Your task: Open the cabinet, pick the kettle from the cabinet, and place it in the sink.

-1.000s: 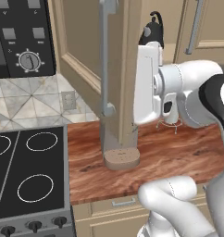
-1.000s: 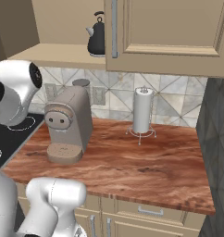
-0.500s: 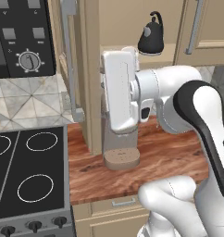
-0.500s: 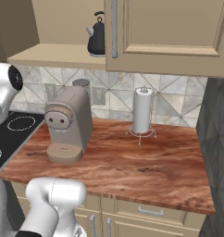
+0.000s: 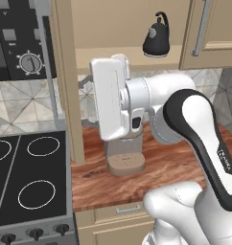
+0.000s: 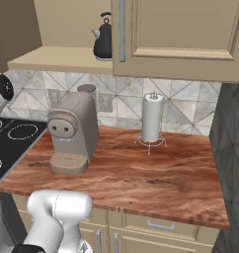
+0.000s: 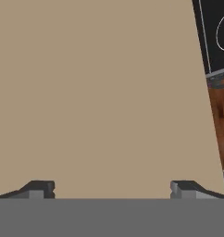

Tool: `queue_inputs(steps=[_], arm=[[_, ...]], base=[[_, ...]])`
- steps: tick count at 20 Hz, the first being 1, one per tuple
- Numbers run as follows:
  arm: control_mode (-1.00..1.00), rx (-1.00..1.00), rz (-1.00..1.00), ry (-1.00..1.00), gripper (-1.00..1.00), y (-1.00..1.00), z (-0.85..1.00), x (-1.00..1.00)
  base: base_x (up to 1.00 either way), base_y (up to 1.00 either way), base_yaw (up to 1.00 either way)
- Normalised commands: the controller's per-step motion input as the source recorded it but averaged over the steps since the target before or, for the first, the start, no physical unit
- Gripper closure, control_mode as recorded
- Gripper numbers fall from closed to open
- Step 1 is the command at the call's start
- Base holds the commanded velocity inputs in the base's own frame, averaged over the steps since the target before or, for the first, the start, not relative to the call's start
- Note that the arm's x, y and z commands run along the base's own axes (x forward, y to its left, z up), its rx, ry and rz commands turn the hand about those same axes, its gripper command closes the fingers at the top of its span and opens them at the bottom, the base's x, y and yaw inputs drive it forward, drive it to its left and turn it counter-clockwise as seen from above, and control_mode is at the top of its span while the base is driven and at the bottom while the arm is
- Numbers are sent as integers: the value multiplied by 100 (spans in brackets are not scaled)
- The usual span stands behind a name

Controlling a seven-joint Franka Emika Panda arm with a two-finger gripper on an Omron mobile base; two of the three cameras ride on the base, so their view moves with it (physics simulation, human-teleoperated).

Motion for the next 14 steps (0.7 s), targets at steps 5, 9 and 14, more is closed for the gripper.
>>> queue_inputs(steps=[5,9,14], arm=[[-100,-1,-8,0,-100,-10,-3,2],[-100,0,-12,4,-100,-37,1,3],[-100,0,-8,0,-100,-50,8,-1]], base=[[0,0,0],[0,0,0],[0,0,0]])
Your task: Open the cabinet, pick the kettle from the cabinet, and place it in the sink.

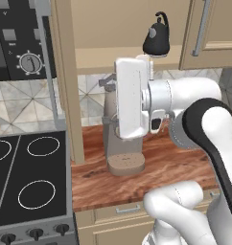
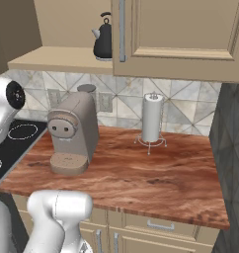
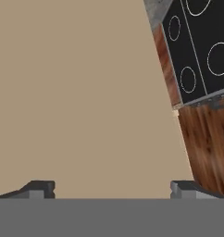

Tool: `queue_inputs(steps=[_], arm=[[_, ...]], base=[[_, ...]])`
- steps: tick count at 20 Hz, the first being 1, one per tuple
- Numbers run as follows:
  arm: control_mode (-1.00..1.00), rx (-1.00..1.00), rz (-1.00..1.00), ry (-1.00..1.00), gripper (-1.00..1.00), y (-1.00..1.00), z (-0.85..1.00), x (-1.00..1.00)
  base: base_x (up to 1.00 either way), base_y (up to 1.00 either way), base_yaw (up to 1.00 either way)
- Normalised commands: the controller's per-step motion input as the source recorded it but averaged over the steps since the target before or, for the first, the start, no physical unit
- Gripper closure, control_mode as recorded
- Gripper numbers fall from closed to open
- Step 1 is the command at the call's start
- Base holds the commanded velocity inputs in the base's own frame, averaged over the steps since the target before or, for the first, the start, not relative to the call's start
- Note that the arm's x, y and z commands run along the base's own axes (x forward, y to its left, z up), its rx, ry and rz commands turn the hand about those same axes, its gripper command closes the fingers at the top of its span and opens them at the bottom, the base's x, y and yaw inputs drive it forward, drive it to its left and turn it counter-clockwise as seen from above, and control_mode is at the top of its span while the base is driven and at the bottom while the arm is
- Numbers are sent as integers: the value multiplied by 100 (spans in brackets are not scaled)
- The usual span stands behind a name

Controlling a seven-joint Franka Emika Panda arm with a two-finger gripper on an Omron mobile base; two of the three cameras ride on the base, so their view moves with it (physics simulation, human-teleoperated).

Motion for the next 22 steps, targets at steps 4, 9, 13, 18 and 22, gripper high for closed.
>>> queue_inputs(steps=[4,9,13,18,22], arm=[[-100,0,-3,-4,-100,-51,13,-9],[-100,-2,0,-12,-100,-53,18,-16],[-100,-3,0,-8,-100,-53,16,-16],[-100,-9,0,-12,-100,-49,14,-14],[-100,-17,0,-9,-100,-45,10,-9]], base=[[0,0,0],[0,0,0],[0,0,0],[0,0,0],[0,0,0]])
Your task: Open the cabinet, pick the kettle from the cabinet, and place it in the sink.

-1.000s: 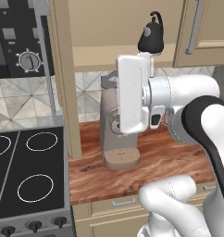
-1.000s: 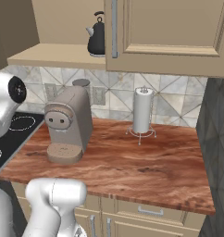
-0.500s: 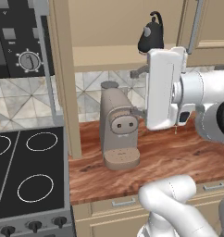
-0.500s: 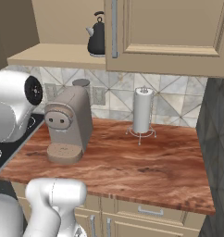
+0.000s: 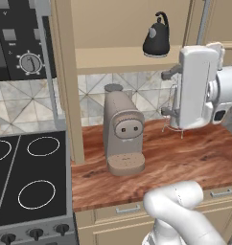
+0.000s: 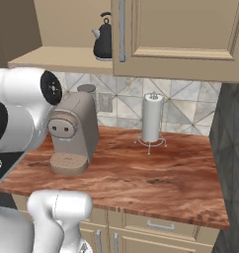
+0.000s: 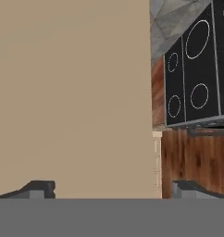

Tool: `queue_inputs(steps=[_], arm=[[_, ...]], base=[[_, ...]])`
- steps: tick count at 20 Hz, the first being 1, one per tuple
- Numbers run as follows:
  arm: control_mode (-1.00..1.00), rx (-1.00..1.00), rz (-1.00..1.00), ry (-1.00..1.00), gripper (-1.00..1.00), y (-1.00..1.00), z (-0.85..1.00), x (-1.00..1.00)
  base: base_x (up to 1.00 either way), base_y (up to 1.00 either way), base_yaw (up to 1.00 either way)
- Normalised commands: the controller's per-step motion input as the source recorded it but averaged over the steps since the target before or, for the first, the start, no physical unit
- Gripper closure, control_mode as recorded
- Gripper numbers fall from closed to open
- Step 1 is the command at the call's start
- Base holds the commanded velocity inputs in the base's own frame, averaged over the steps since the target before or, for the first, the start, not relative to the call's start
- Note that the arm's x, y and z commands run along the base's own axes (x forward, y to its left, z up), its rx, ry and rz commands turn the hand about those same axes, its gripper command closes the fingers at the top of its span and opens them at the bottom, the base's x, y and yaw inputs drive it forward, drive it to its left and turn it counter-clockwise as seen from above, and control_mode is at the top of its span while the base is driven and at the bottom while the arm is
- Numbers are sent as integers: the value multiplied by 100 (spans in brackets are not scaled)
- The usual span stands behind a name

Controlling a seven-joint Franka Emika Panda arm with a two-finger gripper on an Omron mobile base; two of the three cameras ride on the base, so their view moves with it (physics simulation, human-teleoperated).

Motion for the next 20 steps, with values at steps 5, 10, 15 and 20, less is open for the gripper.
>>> queue_inputs(steps=[5,10,15,20], arm=[[-100,-29,0,-13,-100,-40,6,-6],[-100,-31,0,-11,-100,-38,1,-1],[-100,-23,0,-15,-100,-42,0,0],[-100,-13,0,-22,-100,-43,0,0]], base=[[0,0,0],[0,0,0],[0,0,0],[0,0,0]])
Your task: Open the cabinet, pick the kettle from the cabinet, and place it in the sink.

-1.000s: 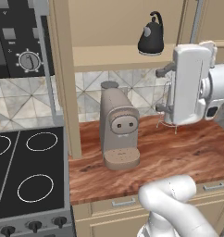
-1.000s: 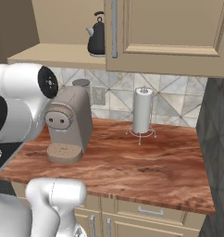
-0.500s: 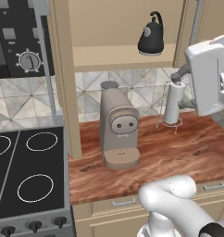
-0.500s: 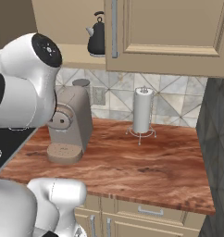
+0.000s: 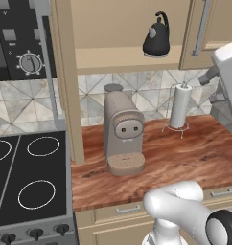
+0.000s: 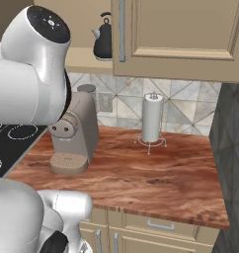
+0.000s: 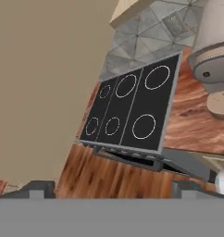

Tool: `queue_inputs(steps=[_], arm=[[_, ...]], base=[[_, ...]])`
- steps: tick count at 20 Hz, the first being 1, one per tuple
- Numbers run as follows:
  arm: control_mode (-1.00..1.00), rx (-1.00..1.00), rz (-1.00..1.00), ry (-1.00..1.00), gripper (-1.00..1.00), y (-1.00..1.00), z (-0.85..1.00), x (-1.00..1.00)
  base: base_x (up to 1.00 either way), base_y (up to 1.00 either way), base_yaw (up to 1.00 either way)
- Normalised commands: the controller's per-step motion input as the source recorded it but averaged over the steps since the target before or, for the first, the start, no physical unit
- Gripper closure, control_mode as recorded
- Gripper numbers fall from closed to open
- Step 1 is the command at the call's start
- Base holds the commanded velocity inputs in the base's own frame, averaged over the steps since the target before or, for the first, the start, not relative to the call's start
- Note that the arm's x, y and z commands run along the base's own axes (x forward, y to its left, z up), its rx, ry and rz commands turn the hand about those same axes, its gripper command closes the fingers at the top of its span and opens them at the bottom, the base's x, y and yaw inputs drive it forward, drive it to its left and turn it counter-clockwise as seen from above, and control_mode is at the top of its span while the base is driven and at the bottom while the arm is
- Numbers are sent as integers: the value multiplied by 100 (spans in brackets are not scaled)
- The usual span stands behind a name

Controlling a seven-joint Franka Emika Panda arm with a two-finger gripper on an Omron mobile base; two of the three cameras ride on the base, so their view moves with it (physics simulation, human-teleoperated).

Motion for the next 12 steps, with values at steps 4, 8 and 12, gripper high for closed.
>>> queue_inputs(steps=[4,8,12], arm=[[-100,-12,0,-31,-100,-41,4,0],[-100,-16,0,-34,-100,-40,3,0],[-100,-21,0,-39,-100,-37,0,1]], base=[[0,0,0],[0,0,0],[0,0,0]])
